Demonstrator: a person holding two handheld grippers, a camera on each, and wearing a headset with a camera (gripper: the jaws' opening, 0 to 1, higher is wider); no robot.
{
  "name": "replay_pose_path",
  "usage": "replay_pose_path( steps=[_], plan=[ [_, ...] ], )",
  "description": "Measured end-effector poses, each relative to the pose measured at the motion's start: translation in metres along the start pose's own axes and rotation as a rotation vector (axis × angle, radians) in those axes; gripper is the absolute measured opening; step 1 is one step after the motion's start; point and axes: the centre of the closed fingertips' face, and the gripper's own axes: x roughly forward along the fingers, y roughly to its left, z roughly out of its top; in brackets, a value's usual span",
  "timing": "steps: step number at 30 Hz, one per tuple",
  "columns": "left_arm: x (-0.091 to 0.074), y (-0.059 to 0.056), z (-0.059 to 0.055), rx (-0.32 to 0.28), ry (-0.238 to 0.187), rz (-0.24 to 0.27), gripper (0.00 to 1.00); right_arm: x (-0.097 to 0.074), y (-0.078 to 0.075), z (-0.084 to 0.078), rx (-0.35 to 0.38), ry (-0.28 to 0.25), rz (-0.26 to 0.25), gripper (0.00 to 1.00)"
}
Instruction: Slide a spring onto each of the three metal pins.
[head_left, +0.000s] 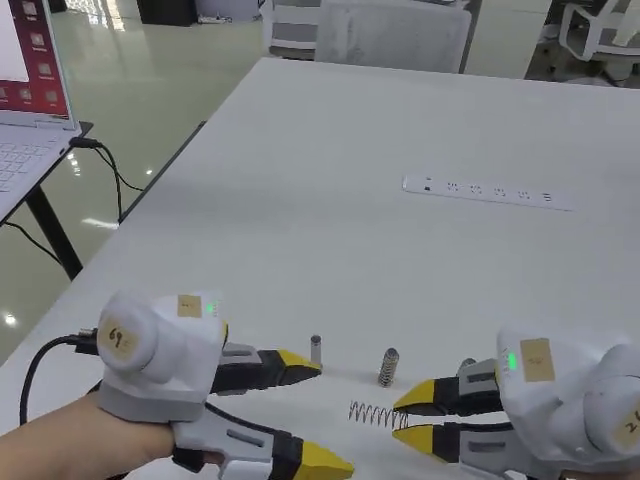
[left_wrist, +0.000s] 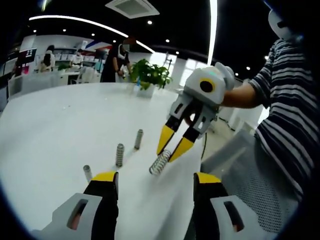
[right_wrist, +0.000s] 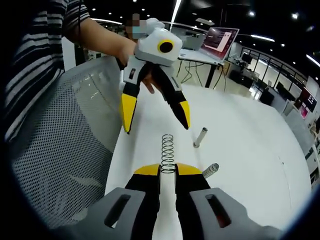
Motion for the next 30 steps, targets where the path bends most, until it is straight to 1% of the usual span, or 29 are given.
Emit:
replay_pose_path(
  steps=[2, 5, 7, 9, 11, 13, 17, 19, 20, 22, 24, 26, 28, 30],
  plan=[
    [0.004, -0.001, 0.004, 0.004, -0.009, -0.004, 0.53, -0.001, 0.002, 0.001, -0.016, 0.001, 0.005, 0.08],
    [0.008, -0.002, 0.006, 0.006, -0.016, -0.02, 0.45, -0.002, 0.004, 0.002, -0.031, 0.0, 0.011, 0.08],
    [0.011, -0.005, 0.008, 0.006, -0.02, -0.036, 0.38, -0.003, 0.005, 0.003, -0.032, -0.001, 0.012, 0.08],
    [0.013, -0.006, 0.009, 0.014, -0.023, -0.039, 0.35, -0.004, 0.007, 0.005, -0.041, -0.007, 0.014, 0.08],
    [0.015, -0.007, 0.009, 0.03, -0.016, -0.044, 0.33, -0.005, 0.007, 0.007, -0.038, -0.016, 0.015, 0.08],
    [0.016, -0.009, 0.008, 0.03, -0.01, -0.061, 0.28, -0.006, 0.007, 0.008, -0.043, -0.021, 0.012, 0.08],
    [0.018, -0.015, 0.007, 0.052, -0.003, -0.09, 0.12, -0.007, 0.005, 0.008, -0.041, -0.022, 0.009, 0.08],
    [0.019, -0.016, 0.007, 0.07, -0.003, -0.091, 0.06, -0.008, 0.005, 0.007, -0.04, -0.02, 0.007, 0.08],
    [0.02, -0.016, 0.007, 0.07, -0.003, -0.091, 0.06, -0.008, 0.006, 0.006, -0.043, -0.017, 0.009, 0.08],
    [0.022, -0.017, 0.005, 0.089, -0.001, -0.107, 0.05, -0.009, 0.006, 0.004, -0.045, -0.012, 0.01, 0.08],
    [0.025, -0.02, 0.003, 0.103, 0.009, -0.131, 0.04, -0.009, 0.007, 0.001, -0.046, -0.006, 0.01, 0.08],
    [0.029, -0.02, -0.001, 0.119, 0.024, -0.138, 0.03, -0.009, 0.007, -0.003, -0.04, -0.001, 0.013, 0.07],
    [0.031, -0.021, -0.001, 0.118, 0.029, -0.15, 0.02, -0.009, 0.008, -0.006, -0.038, 0.01, 0.014, 0.07],
    [0.033, -0.022, -0.002, 0.137, 0.038, -0.159, 0.02, -0.009, 0.008, -0.008, -0.043, 0.017, 0.01, 0.08]
  ],
)
